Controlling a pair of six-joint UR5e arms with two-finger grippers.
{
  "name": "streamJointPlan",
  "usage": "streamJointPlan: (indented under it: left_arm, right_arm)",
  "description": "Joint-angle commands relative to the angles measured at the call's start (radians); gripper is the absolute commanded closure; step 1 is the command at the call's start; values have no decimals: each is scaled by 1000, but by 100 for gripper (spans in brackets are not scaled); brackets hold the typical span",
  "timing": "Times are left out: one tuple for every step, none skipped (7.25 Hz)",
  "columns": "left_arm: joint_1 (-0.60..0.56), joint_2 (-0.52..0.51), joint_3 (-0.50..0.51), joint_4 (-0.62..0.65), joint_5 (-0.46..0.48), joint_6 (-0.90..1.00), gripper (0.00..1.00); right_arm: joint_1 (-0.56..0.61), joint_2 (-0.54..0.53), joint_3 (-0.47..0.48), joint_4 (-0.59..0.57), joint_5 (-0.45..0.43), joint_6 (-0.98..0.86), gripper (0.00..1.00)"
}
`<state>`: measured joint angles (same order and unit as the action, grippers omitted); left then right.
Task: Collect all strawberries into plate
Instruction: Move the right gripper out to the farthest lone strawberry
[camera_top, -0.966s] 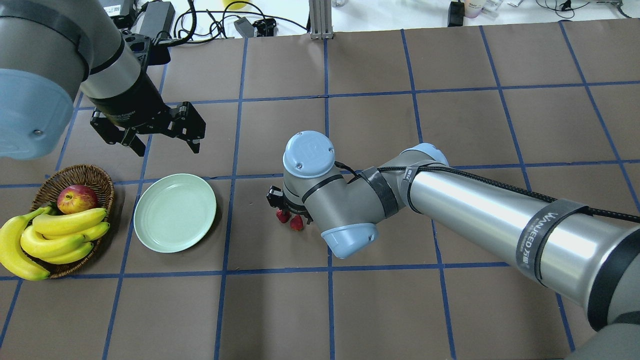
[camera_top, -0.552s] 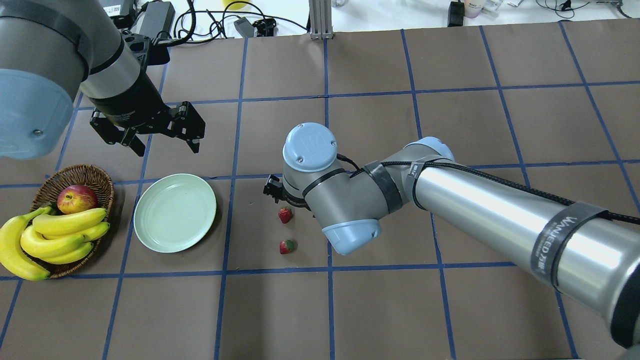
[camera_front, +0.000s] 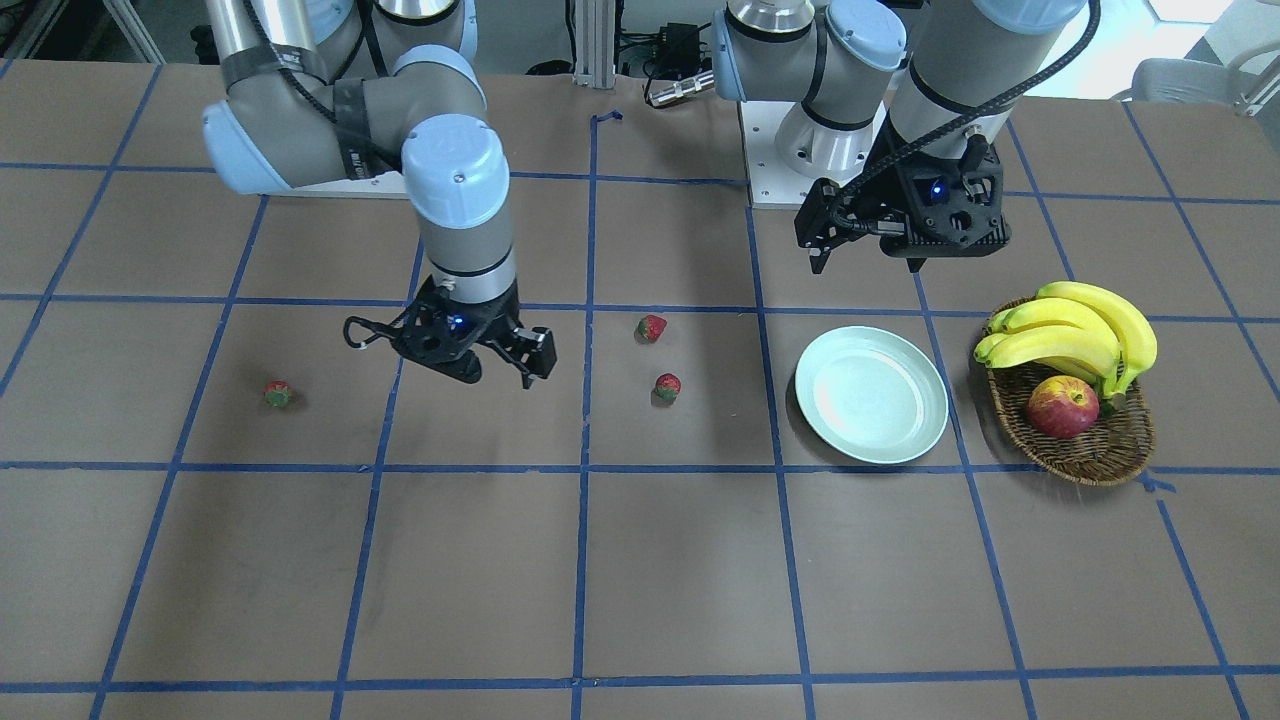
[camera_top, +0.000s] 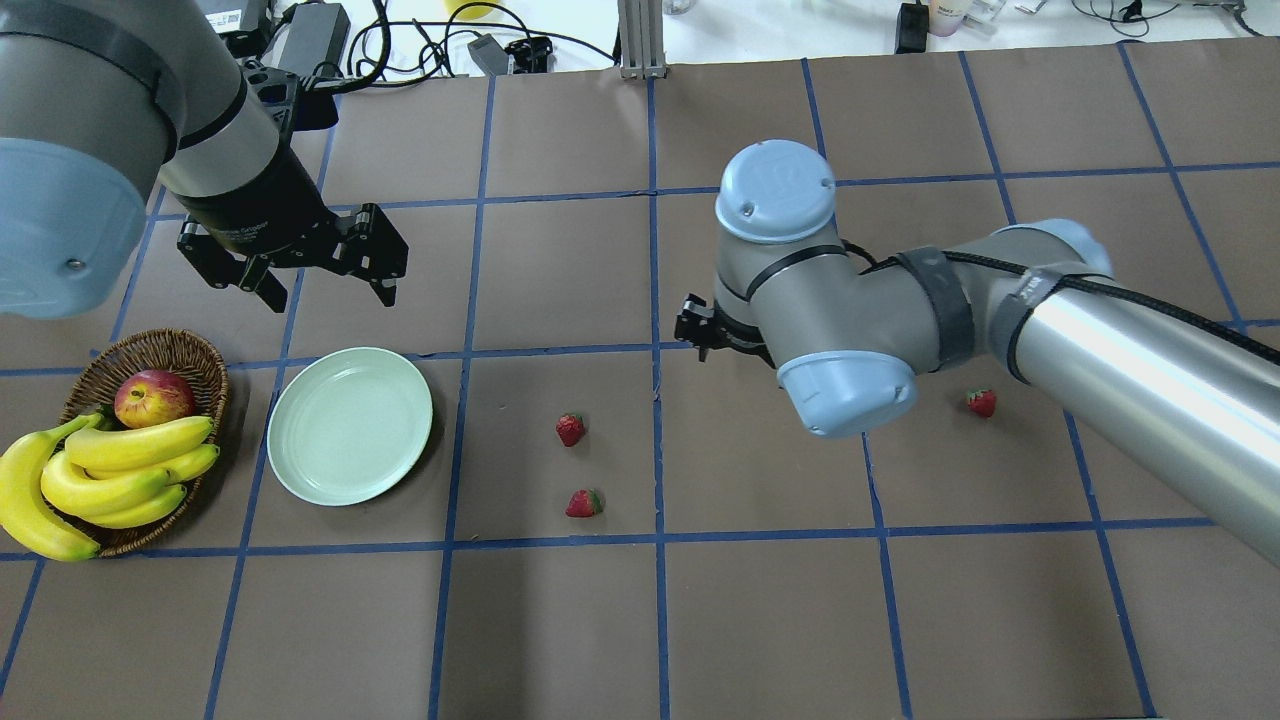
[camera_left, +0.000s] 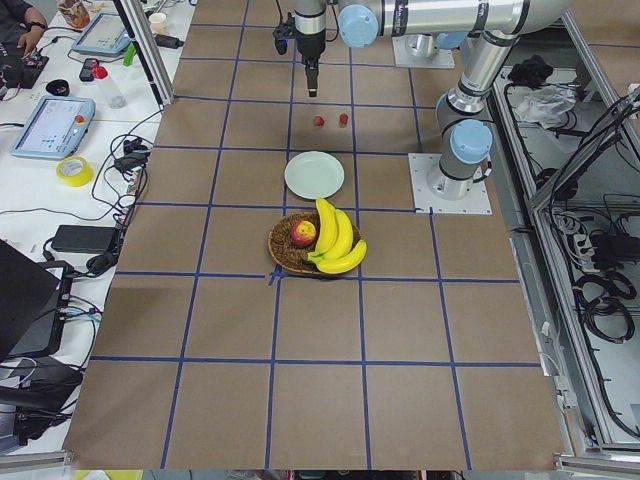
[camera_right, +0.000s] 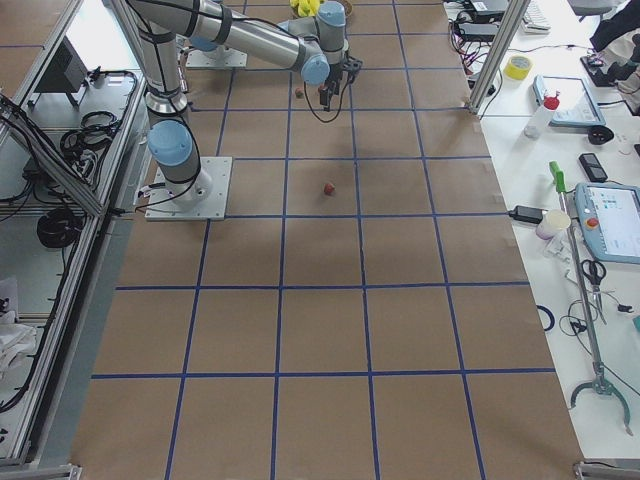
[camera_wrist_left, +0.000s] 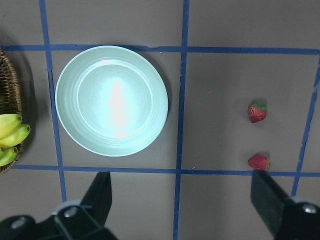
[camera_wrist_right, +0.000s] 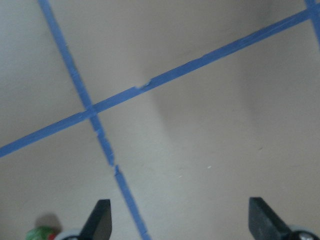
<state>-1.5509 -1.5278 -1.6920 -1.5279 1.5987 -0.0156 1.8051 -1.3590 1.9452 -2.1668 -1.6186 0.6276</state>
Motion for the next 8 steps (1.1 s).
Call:
streamJointPlan:
  left_arm:
    - [0, 0, 0, 0, 3, 0, 0]
    - [0, 0, 0, 0, 1, 0, 0]
    - [0, 0, 0, 0, 4, 2, 0]
    - [0, 0, 0, 0, 3, 2, 0]
    - [0, 0, 0, 0, 3, 2, 0]
    - [0, 0, -2, 0, 3, 2, 0]
    - [0, 0, -2, -1, 4, 3, 0]
    - [0, 0, -2, -1, 4, 2, 0]
  right_arm:
    - [-198, -35, 84, 4, -101, -255, 5]
    - [-311, -58, 86, 7, -92, -440, 5]
    - [-393, -66, 98, 10, -86, -664, 5]
    - [-417, -68, 107, 12, -86, -838, 7]
    - [-443, -68, 125, 7, -87, -973, 9]
    - [-479, -68, 159, 1, -83, -1229, 11]
    - [-545, -68, 188, -17, -36, -1343, 12]
    - [-616, -66, 222, -22, 65, -1376, 10]
